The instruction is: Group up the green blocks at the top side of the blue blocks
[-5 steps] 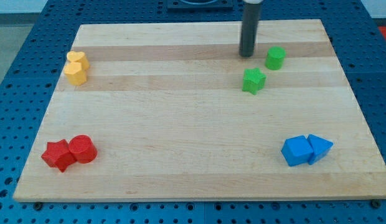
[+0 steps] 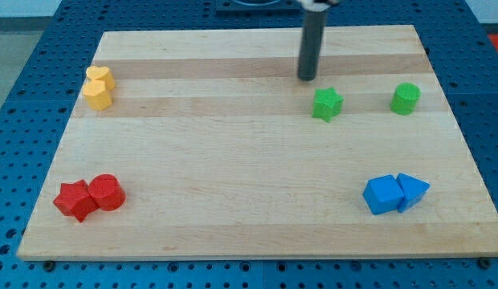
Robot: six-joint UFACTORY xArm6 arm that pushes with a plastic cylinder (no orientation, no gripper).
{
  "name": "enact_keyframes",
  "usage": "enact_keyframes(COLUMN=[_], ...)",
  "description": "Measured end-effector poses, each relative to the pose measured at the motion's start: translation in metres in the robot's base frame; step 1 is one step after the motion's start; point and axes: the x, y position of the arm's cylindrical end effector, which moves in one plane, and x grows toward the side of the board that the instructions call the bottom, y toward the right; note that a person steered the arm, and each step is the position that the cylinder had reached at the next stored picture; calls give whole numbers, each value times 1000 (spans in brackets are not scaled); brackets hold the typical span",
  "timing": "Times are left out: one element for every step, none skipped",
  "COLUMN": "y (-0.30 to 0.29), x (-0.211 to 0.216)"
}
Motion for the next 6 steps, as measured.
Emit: enact_keyframes(y=[-9, 17, 72, 104, 112, 110], x=[45, 67, 74, 87, 104, 128])
